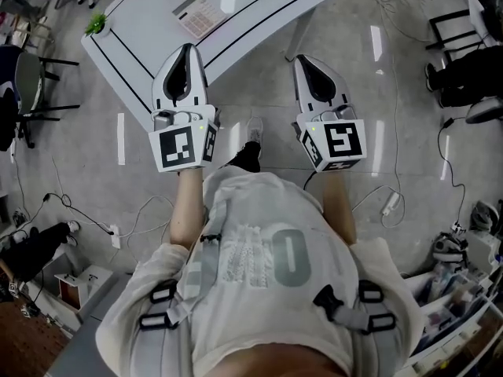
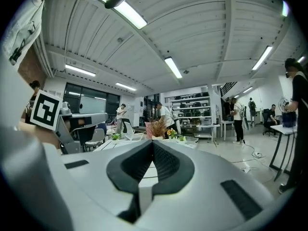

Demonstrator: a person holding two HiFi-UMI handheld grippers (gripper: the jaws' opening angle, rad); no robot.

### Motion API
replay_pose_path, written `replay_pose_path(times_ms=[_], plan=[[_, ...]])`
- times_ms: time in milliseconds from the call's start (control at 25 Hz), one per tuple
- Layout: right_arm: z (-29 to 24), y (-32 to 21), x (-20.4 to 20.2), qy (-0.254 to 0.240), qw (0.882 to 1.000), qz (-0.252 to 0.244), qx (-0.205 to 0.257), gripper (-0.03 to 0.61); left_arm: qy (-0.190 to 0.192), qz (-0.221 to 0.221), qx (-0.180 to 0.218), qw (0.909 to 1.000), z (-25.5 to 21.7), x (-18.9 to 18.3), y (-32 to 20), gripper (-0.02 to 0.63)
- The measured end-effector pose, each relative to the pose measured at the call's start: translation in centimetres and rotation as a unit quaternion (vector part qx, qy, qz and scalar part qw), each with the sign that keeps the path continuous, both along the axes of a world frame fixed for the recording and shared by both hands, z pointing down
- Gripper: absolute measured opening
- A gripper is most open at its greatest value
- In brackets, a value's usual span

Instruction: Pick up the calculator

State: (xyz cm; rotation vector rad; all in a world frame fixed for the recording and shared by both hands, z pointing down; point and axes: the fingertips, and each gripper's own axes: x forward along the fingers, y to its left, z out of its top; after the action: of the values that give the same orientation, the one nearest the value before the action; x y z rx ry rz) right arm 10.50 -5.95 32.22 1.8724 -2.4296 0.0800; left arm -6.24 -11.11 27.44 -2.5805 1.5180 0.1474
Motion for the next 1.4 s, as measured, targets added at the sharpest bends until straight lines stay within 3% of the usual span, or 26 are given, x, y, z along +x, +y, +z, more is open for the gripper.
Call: replay_pose_path(times_ms=[240,440,680,920,1400], plan=[[-2.0,-8.2,-0.7,-0.003,1.000,-0.015,0.018,0.008,0.008,-0.018,0.000,0.9998,-1.0,-0.9,-7.8,0.021],[-3.2,-12.1,-2.0,-0.003,0.999,-0.018,0.036,0.008,0.012,-0.035,0.016,0.9992,-2.5,-2.3,-11.1,0.021],[-4.7,-14.9,-2.5,0.013,0.998,-0.034,0.055,0.008,0.003,-0.056,0.036,0.9978,-3.7,-2.8,-12.3,0.021],[-7.2,-17.3,-3.6,0.007,0.994,-0.068,0.083,0.008,0.040,-0.081,0.052,0.9946,-6.0,-4.1,-13.2,0.021],[-9.2,-19.7,-5.3,0.002,0.986,-0.130,0.107,0.008,0.028,-0.124,0.058,0.9902,-7.1,-5.1,-13.8,0.021]])
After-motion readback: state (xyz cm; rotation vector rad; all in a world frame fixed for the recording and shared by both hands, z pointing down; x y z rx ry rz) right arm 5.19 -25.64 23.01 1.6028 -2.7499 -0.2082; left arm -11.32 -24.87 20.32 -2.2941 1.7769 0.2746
